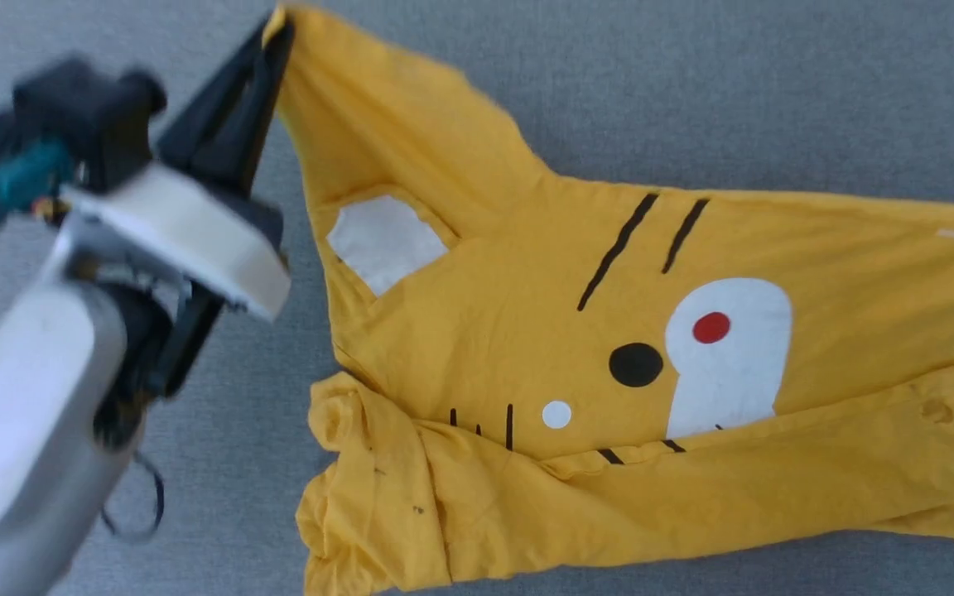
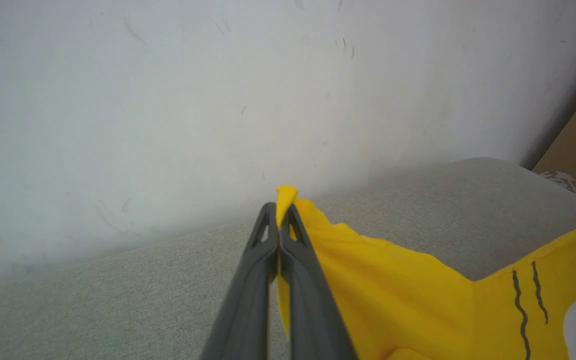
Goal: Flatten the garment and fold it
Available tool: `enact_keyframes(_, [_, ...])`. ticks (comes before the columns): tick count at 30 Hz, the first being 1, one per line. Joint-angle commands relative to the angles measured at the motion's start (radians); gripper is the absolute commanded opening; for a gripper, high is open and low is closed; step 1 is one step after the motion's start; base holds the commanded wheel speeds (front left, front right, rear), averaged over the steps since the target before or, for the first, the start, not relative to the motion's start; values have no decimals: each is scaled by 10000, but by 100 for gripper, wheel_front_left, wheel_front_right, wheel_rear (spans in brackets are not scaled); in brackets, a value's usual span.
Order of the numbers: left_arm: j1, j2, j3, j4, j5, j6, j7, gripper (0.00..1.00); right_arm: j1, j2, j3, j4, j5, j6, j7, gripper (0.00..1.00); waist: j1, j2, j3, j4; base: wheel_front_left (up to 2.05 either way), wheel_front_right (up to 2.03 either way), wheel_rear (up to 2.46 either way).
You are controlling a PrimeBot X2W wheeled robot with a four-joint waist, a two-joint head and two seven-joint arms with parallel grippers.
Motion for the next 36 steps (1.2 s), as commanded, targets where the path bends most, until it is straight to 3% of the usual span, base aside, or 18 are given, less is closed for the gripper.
enact_keyframes(1, [674,149,151,-441,-196,253,-179,0,393,216,-67,-239,63,-19,-43,0,1,-1,-805,117,0,0,0])
enact_keyframes(11, [4947,908,1034,-2938,-1102,1740,-1180,0,2657,1652,-901,-1044,313,-19,17,0,1,-1,-1677,142,0,0,0])
enact_keyframes(17, [7203,705,1113,-3526,-1910,2099,-1786,0,3554,2196,-1112,-954,517,-19,28,0,1,-1,-1823,137,0,0,0])
enact_keyframes(23, [8457,608,999,-3236,-2414,1969,-2107,0,4034,2305,-1178,-748,451,-19,165,0,1,-1,-1848,175,0,0,0])
enact_keyframes(34, [7204,-460,-316,-817,-2543,1022,-1423,0,3323,2074,-369,733,-285,-19,-106,0,1,-1,-2006,188,0,0,0])
enact_keyframes(35, [7089,-491,-429,-558,-2493,981,-1315,0,3270,2058,-318,899,-355,-19,-125,26,1,-1,-2014,184,0,0,0])
enact_keyframes(36, [6984,-558,-483,-352,-2473,959,-1278,0,3231,2033,-273,1040,-435,-19,-152,100,1,-1,-2017,182,0,0,0])
